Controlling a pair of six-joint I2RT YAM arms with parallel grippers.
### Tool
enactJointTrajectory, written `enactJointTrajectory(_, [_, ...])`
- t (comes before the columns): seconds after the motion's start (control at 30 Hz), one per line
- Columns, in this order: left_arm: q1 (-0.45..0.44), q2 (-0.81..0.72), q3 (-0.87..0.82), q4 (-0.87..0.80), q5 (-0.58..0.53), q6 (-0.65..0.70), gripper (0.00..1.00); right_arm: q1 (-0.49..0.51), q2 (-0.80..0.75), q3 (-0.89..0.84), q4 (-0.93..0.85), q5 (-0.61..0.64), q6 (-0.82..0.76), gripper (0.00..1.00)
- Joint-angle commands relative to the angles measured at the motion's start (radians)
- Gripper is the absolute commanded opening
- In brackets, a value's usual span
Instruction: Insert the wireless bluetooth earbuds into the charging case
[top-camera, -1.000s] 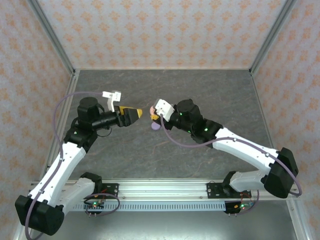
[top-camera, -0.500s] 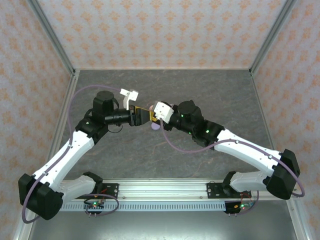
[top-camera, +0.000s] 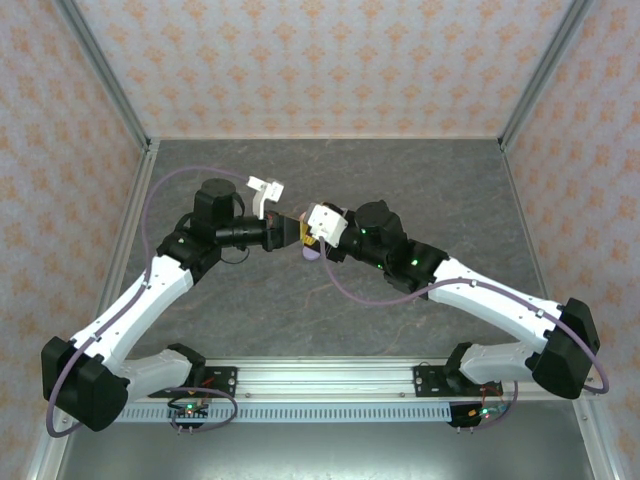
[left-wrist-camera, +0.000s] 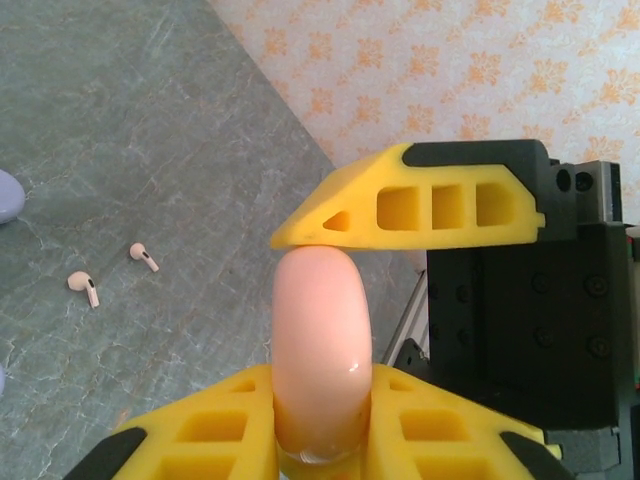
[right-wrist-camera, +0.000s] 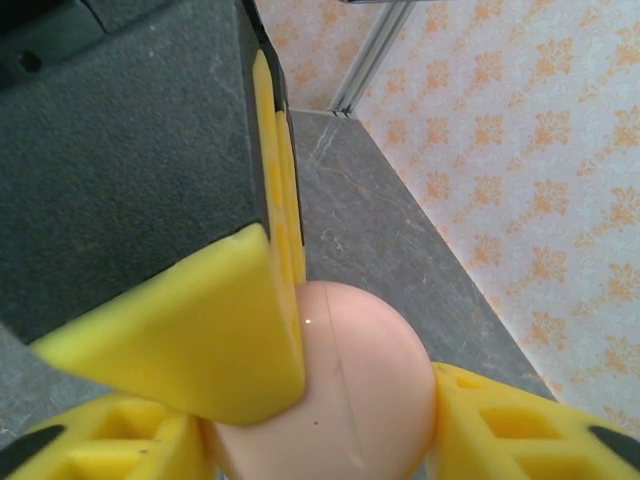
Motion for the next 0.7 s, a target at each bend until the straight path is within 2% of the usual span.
enactJointTrajectory(0.0, [-0.006,-0.014,0.020,-0.007,-0.024,0.017,0.18,0.004,-0.010,0.029,-0.024,-0.006,0.024,0.59])
enactJointTrajectory(0.1, [-0.007,-0.033,-0.001,0.026,-0.054,0.026,0.14,-0.011,-0.043,0.014,-0.035,-0.011,0.092,0.74])
enactJointTrajectory(0.17, [-0.010,-0.051,-0.032,0.074,-0.094,0.031,0.07,-0.036,-0.079,-0.006,-0.034,-0.047,0.158,0.84])
enactJointTrajectory(0.27, [-0.020,-0.086,-0.109,0.183,-0.161,0.052,0.00,-0.093,-0.141,-0.040,-0.031,-0.154,0.278,0.95])
enactJointTrajectory(0.3, [-0.024,-0.096,-0.132,0.207,-0.185,0.069,0.00,-0.124,-0.158,-0.049,-0.029,-0.224,0.334,0.97])
enactJointTrajectory(0.4, [-0.035,-0.115,-0.178,0.265,-0.227,0.115,0.00,-0.220,-0.187,-0.065,-0.001,-0.469,0.501,1.00])
enactJointTrajectory(0.43, [-0.041,-0.120,-0.195,0.291,-0.234,0.126,0.00,-0.238,-0.187,-0.066,0.010,-0.508,0.554,1.00])
enactJointTrajectory(0.53, [-0.072,-0.143,-0.235,0.348,-0.271,0.174,0.00,-0.251,-0.171,-0.056,0.007,-0.541,0.628,1.00])
enactJointTrajectory(0.67, [-0.103,-0.150,-0.263,0.400,-0.298,0.204,0.00,-0.251,-0.125,-0.045,0.016,-0.517,0.685,0.97])
